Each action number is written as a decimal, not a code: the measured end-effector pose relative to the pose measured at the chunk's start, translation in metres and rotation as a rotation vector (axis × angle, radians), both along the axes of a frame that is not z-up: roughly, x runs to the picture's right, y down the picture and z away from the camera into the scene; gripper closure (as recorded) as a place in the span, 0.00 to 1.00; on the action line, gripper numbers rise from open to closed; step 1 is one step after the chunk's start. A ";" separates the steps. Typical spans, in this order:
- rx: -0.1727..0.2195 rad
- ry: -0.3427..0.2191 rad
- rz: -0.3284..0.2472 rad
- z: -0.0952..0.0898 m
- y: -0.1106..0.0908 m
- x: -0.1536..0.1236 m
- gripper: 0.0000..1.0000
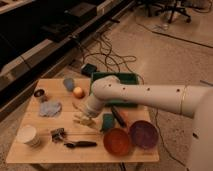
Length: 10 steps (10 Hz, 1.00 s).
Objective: Place banana in red bowl
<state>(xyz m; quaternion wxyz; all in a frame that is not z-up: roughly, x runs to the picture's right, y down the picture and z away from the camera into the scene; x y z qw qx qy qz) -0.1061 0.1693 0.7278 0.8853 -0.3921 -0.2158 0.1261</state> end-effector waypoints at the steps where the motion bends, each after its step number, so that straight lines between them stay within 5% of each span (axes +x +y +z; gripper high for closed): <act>1: -0.004 0.001 -0.001 -0.001 0.009 0.003 1.00; 3: 0.005 0.019 -0.001 -0.015 0.019 0.005 1.00; 6: 0.073 0.023 -0.008 -0.030 0.014 0.007 1.00; 10: 0.071 0.078 0.005 -0.035 0.011 0.021 1.00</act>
